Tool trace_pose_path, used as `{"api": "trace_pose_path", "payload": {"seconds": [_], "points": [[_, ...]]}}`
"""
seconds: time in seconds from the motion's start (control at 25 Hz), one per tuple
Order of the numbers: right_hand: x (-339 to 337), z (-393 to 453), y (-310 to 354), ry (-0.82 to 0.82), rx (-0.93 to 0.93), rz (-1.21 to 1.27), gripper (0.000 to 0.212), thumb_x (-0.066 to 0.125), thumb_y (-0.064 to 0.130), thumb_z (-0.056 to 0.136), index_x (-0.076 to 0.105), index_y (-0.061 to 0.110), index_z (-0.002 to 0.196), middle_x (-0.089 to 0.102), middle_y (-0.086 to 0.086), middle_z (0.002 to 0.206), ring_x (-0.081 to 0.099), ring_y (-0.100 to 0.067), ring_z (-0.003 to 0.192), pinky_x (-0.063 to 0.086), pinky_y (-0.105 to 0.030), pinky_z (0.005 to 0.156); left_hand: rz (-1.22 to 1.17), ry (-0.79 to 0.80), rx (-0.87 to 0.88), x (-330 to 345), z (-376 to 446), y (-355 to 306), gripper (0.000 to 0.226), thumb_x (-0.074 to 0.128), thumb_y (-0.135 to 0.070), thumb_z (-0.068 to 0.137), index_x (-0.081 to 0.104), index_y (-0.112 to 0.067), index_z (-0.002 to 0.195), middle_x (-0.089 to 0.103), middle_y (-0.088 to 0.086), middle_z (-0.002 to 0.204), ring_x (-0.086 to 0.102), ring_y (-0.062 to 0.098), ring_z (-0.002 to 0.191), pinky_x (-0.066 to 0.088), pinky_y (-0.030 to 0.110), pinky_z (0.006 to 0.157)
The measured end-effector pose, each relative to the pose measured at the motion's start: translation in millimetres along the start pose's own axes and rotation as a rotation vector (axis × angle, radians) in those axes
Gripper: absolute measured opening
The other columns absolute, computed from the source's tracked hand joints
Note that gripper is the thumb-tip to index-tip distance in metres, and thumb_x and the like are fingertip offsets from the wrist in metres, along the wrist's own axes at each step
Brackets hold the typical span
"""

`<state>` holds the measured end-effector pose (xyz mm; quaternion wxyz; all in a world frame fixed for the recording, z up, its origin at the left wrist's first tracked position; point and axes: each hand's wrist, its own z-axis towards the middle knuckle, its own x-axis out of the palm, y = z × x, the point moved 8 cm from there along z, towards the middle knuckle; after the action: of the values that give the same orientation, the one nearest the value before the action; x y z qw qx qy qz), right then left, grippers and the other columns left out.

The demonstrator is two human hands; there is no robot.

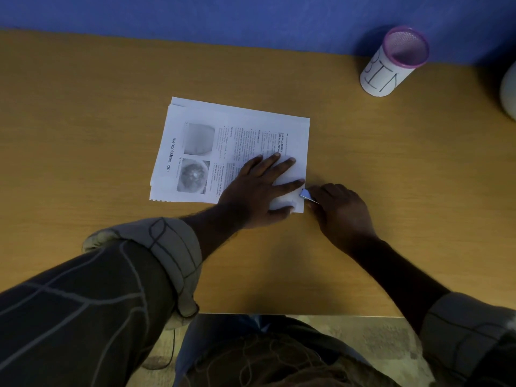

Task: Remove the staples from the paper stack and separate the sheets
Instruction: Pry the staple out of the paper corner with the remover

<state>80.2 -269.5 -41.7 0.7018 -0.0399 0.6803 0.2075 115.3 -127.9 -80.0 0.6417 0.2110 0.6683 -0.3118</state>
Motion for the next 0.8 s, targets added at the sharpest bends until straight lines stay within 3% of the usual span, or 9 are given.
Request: {"api": "trace_pose_path", "payload": {"seconds": [0.24,0.48,0.56,0.8], "points": [[0.0,15.4,-0.1,0.11,-0.113,0.032,0.028,0.067,0.017,0.087,0.066,0.01,0.114,0.068,-0.011,0.096,0.064,-0.028,0.08,0.053,-0.035,0.064,0.006,0.028,-0.008,0.7,-0.2,-0.6,0.064,0.038,-0.065,0.093,0.033,-0.043,0.153,0.019,-0.001,0.168,0.014,0.028,0.155,0.013,0.051,0.124],[5.5,-8.8,5.7,-0.059,0.081,0.015,0.029,0.051,0.023,0.09,0.067,0.01,0.11,0.067,-0.012,0.095,0.061,-0.031,0.082,0.045,-0.033,0.066,0.011,-0.018,-0.006,-1.1,-1.6,-0.9,0.061,0.038,-0.064,0.095,0.036,-0.042,0.152,0.022,0.0,0.167,0.017,0.027,0.155,0.014,0.049,0.124],[5.2,-15.0,-7.6,-0.053,0.167,0.054,0.027,0.056,0.019,0.089,0.066,0.01,0.113,0.067,-0.012,0.099,0.062,-0.032,0.087,0.048,-0.037,0.071,0.02,-0.014,-0.008,-1.5,-0.6,-1.1,0.061,0.038,-0.064,0.096,0.035,-0.041,0.152,0.023,0.0,0.167,0.018,0.027,0.154,0.015,0.049,0.124],[-9.8,-13.4,-25.7,-0.045,0.133,0.038,0.025,0.063,0.017,0.09,0.066,0.01,0.114,0.068,-0.012,0.101,0.063,-0.031,0.088,0.051,-0.038,0.069,0.002,-0.001,-0.023,-2.5,-0.6,-1.3,0.062,0.039,-0.063,0.095,0.035,-0.041,0.152,0.023,-0.002,0.167,0.02,0.027,0.154,0.017,0.049,0.123]]}}
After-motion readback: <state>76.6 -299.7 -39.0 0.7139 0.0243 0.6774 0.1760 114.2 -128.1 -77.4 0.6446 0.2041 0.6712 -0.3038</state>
